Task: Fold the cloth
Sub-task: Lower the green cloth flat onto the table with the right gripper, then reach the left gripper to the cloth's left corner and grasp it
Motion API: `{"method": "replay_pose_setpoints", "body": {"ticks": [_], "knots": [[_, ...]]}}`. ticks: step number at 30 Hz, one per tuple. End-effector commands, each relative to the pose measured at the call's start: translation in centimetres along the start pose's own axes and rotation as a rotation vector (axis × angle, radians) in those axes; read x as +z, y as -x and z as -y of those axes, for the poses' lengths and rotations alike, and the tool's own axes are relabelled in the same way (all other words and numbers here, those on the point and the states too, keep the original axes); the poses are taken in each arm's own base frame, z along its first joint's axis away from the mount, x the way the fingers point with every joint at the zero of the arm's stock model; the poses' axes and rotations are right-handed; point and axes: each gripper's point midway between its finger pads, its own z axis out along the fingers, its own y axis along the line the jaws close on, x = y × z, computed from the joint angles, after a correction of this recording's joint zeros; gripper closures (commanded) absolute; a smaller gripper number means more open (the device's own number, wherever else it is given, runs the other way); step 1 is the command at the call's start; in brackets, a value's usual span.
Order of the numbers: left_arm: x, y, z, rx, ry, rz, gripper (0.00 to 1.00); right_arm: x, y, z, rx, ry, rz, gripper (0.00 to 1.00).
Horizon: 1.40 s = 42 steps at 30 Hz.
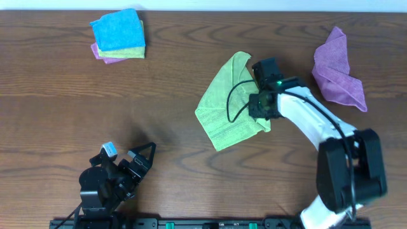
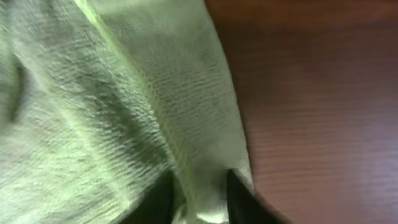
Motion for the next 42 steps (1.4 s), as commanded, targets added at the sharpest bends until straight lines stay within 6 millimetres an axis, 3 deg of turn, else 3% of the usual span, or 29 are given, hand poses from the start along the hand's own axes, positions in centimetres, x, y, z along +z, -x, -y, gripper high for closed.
{"method": "replay_pose_setpoints", "body": {"ticks": [1, 2, 7, 10, 12, 19, 29, 42], "knots": [[-0.3, 0.1, 0.6, 0.003, -0.015, 0.0, 0.05, 0.7, -0.3, 0.6, 0.03, -0.024, -0.015, 0.95], [-0.3, 0.1, 0.6, 0.003, -0.015, -0.001, 0.04, 0.5, -0.1, 0.7, 0.031, -0.026, -0.008, 0.99], [-0.3, 0.1, 0.6, -0.086, -0.015, -0.001, 0.04, -1.2, 0.2, 1.8, 0.032, -0.074, 0.028, 0.99], [-0.2, -0.1, 0.7, -0.134, -0.018, -0.011, 0.0, -3.8, 0.5, 3.0, 0.084, -0.108, 0.08, 0.99], [-0.2, -0.2, 0.5, -0.177, -0.016, -0.017, 0.04, -5.5, 0.7, 3.3, 0.107, -0.096, 0.118, 0.99], [0.2, -1.0, -0.1, -0.212, -0.011, -0.057, 0.04, -10.2, 1.4, 4.0, 0.188, -0.019, 0.223, 0.99], [2.6, -3.6, 1.1, -0.147, -0.044, -0.21, 0.04, -10.3, 0.7, 3.2, 0.183, 0.034, 0.188, 0.99], [9.5, -7.3, 2.4, -0.163, -0.055, -0.404, 0.04, -10.2, 0.2, 3.2, 0.195, 0.036, 0.168, 0.99]]}}
